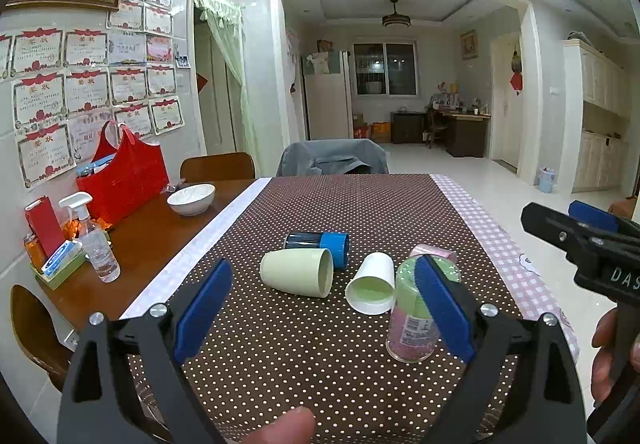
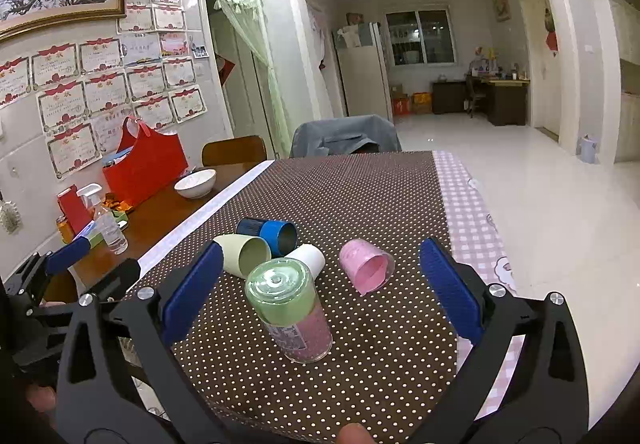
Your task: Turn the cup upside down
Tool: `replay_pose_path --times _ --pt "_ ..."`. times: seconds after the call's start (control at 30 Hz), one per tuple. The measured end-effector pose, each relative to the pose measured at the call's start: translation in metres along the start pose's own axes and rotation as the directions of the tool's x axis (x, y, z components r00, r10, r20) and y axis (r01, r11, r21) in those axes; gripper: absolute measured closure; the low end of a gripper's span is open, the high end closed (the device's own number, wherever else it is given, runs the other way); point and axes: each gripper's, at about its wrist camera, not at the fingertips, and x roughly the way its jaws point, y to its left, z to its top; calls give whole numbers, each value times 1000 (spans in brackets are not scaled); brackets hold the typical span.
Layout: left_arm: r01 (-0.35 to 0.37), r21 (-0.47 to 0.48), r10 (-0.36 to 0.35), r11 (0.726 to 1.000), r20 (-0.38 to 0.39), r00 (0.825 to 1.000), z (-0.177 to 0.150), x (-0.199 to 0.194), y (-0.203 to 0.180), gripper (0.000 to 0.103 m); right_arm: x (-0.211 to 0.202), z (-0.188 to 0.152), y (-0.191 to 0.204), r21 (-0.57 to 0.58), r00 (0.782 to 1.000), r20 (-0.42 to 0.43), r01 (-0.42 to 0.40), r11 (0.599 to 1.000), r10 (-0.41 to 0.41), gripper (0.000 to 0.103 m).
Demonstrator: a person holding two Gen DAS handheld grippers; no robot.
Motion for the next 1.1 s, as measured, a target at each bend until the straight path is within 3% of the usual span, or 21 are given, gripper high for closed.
replay_pose_path --times 0.57,1.1 --pt "-14 -37 15 999 27 1000 -1 -12 2 12 -17 -8 8 -43 994 63 89 995 -86 6" --pt "-29 -39 31 999 48 998 -2 -16 2 12 -15 -9 12 -50 995 52 87 995 -84 6"
